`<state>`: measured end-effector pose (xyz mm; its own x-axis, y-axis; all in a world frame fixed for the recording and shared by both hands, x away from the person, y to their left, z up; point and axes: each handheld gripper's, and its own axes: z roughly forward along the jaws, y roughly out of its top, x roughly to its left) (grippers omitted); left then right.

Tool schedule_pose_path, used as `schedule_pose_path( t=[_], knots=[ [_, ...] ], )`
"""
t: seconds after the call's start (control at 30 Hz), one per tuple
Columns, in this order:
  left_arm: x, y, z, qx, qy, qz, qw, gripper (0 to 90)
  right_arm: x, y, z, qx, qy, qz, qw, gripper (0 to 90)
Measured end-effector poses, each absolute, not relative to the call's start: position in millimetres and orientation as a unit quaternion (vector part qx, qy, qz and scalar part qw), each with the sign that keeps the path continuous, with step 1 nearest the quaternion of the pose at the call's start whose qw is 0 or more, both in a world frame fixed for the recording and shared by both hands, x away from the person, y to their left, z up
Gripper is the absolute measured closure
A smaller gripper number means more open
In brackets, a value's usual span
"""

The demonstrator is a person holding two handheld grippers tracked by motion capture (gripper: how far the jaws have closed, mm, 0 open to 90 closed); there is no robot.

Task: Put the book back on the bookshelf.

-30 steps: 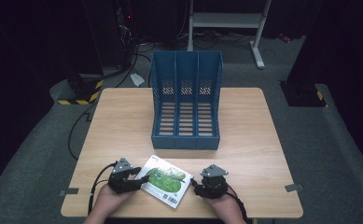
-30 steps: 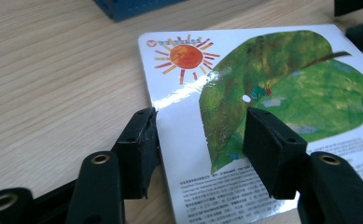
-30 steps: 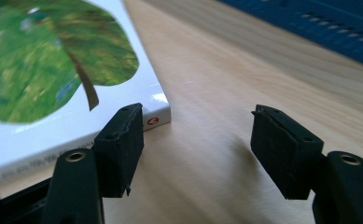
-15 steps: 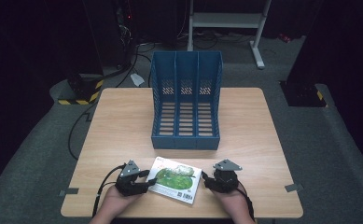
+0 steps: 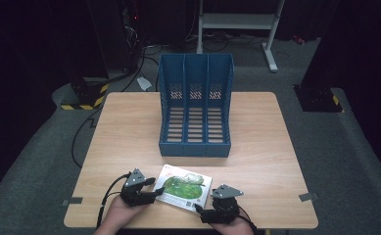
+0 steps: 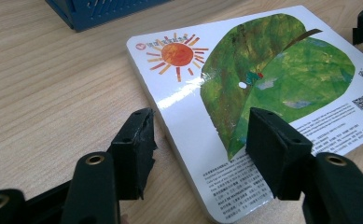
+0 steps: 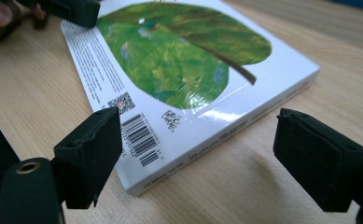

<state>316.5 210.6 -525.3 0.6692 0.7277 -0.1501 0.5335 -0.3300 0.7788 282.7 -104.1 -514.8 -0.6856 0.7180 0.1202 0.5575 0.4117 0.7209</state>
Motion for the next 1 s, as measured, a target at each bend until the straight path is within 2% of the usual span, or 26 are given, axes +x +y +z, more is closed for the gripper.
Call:
schedule_pose_path(
  t=[0.13,0.4,0.67,1.0],
  knots=[
    [317,211,-526,0.808,0.393,0.106,0.427,41.2,282,-99,-519,0.373,0.843,0.378,0.091,13.2],
    [316,208,-525,0.810,0.389,0.105,0.425,41.2,282,-96,-522,0.359,0.853,0.367,0.097,11.5],
    [316,199,-525,0.807,0.398,0.108,0.423,40.2,291,-107,-522,0.370,0.847,0.367,0.106,13.9],
    [312,185,-524,0.812,0.389,0.116,0.419,39.8,303,-131,-520,0.389,0.834,0.374,0.112,25.8]
  ],
)
